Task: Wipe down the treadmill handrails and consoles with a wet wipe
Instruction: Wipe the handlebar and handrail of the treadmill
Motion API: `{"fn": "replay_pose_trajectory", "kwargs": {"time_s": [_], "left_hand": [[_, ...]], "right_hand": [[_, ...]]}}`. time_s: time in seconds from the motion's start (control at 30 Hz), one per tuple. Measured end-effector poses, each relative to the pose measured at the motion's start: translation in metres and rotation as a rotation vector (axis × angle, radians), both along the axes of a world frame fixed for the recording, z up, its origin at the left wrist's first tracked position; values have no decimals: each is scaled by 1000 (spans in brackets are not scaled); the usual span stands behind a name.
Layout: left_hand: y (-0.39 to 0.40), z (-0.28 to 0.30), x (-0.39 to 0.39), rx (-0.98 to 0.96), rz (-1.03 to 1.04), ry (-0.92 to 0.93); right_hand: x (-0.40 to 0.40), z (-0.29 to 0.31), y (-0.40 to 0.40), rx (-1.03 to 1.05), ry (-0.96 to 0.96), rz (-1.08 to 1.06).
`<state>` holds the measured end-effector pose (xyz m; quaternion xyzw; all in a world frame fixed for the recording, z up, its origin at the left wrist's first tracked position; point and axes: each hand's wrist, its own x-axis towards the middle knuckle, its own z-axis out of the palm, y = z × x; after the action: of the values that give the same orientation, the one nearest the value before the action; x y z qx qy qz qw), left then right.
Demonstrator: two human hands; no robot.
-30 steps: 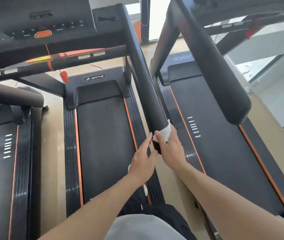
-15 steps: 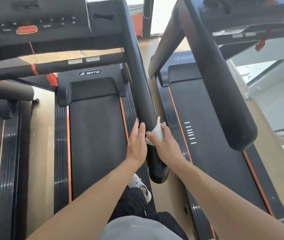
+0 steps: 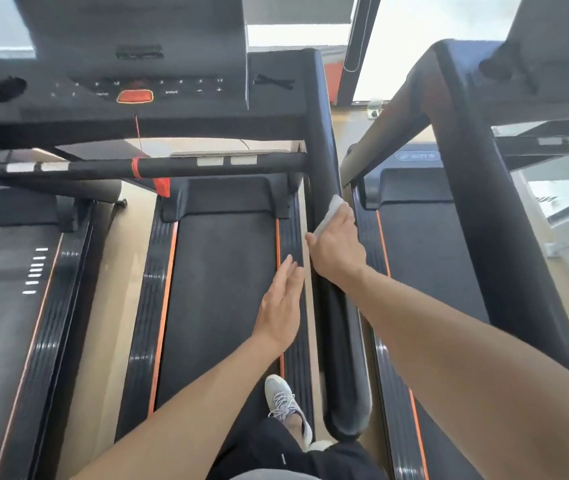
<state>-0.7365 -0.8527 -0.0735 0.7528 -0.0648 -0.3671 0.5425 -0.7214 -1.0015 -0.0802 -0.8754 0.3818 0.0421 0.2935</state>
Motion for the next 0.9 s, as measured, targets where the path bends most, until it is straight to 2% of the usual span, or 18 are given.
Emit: {"fn": "replay_pose_trajectory", "kwargs": {"time_s": [0.17,0.27,0.33,0.47,0.63,0.8,0.9], "left_hand": [[17,-6,-8,24,-39,-30],[19,-5,-25,4,-45,-28],[21,-4,-40,14,-20,-20],[38,-10,-68,62,98,-34],[65,-21,-99,61,55,-6],[74,-20,-117,-11,9,24],[67,-18,-111,-18,22,-46]], "right_hand": [[-14,-8,-15,-174,-68,388],[-56,-14,-12,-287,-159,666],[-91,-17,4,-295,-183,755],[-163,-17,57,-253,-249,663],[-238,-23,111,-447,-170,648],[-206,-31,102,-358,-106,410],[-172,-33,98,-420,26,419]]}}
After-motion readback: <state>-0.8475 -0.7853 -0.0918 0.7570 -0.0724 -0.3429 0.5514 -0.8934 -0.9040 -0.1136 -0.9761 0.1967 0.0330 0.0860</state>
